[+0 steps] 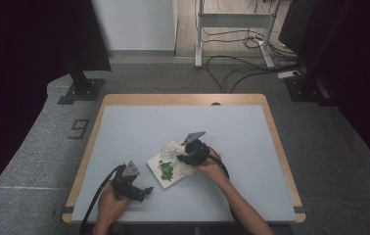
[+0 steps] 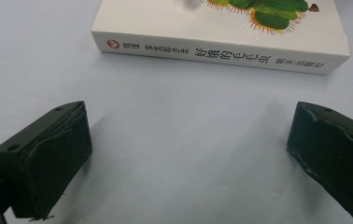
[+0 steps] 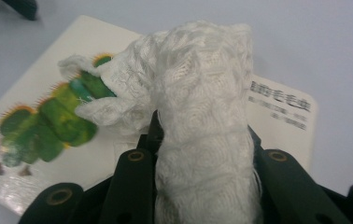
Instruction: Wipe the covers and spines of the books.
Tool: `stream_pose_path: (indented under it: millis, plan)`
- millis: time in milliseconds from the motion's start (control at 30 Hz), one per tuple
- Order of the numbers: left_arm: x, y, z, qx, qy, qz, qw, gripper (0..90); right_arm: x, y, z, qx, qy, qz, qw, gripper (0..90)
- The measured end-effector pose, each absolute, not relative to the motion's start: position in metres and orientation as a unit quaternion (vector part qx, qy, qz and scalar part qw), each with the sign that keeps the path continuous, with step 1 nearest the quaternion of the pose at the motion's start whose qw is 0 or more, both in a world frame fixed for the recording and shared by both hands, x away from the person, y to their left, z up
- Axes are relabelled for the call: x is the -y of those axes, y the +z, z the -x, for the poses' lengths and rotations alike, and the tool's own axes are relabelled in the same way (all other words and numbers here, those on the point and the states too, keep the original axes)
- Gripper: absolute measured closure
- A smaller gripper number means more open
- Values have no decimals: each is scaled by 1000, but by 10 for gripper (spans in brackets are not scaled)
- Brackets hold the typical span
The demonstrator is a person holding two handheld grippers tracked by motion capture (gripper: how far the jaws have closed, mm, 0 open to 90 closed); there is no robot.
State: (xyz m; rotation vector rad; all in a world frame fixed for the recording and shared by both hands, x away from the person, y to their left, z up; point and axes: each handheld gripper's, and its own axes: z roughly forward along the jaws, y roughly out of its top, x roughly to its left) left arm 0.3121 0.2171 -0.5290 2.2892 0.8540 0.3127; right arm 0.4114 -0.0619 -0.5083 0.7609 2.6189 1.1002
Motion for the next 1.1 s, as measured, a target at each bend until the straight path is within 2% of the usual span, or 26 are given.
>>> stream_pose_path:
  millis: [633,1100]
  plan:
    - [-217,-529,-312,-327,120,-876,333,0,104,-510,-430,-872,356,-311,128,673]
    - [-217,-529,-312,-327,119,-877,333,0,88,-508,-442,-877,347,-303,139,673]
